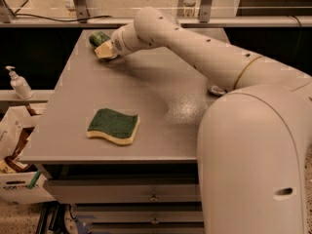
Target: Pick green can
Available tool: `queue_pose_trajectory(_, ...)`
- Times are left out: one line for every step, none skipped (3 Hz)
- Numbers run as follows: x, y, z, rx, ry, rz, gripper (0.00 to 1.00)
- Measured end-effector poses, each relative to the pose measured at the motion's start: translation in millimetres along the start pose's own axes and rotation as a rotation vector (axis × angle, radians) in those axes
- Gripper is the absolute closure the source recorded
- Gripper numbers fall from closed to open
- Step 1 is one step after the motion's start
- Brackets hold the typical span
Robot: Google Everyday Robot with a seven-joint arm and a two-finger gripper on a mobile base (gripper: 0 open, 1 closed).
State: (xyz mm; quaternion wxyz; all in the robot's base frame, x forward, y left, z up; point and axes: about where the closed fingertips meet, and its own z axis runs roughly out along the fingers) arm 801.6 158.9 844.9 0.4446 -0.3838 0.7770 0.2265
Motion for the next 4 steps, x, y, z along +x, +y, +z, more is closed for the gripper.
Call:
queue_pose_trajectory(-22, 3, -15, 0.023, -0.027, -0.044, 0.88)
queue_pose_trajectory(-58, 9, -47, 0.055, -0.088, -0.122, 1.0)
queue_pose_trajectory(-100, 15, -93, 0.089, -0.181, -0.215, 1.0)
queue_pose_trajectory(-101, 18, -93, 0.086, -0.182, -0.23, 1.0)
